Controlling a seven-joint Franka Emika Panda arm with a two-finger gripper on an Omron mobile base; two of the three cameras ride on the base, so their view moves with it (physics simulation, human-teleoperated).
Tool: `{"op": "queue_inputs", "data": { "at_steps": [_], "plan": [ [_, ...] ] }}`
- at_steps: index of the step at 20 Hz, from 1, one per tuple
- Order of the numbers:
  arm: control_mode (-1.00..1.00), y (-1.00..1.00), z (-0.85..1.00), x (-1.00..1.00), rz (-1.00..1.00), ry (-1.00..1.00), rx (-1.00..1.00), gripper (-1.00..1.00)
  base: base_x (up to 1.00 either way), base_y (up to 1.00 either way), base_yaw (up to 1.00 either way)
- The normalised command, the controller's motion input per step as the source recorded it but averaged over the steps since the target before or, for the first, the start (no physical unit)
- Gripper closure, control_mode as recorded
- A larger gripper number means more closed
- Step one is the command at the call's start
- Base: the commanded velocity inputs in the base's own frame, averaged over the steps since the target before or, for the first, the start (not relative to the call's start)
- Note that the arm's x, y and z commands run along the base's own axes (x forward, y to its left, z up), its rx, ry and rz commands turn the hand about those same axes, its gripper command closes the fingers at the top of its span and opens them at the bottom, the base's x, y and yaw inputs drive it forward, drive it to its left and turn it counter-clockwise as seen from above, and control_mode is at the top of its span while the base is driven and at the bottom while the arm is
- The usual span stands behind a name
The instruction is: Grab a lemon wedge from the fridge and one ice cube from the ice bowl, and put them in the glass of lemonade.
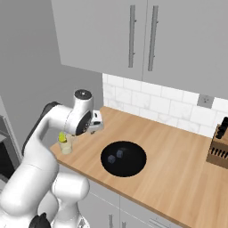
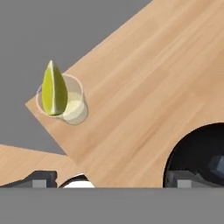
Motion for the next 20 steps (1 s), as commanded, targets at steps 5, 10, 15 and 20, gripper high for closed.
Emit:
{"op": "queue_inputs", "data": {
  "at_steps": [5,10,15,20],
  "plan": [
    [-1.00,-0.86,0.07,0.00,-0.08,0.24,0.00,-1.00,0.00,0.00,0.00],
    [-1.00,-0.49,-0.23,0.12,-0.09,0.42,-0.11,-1.00,0.00,0.00,0.00],
    [-1.00,-0.45,-0.34,0.08,-0.06,0.29,-0.03,-1.00,0.00,0.00,0.00],
    [-1.00,-0.08,-0.59,0.00,-0.04,-0.01,0.00,-1.00,0.00,0.00,0.00]
  ]
}}
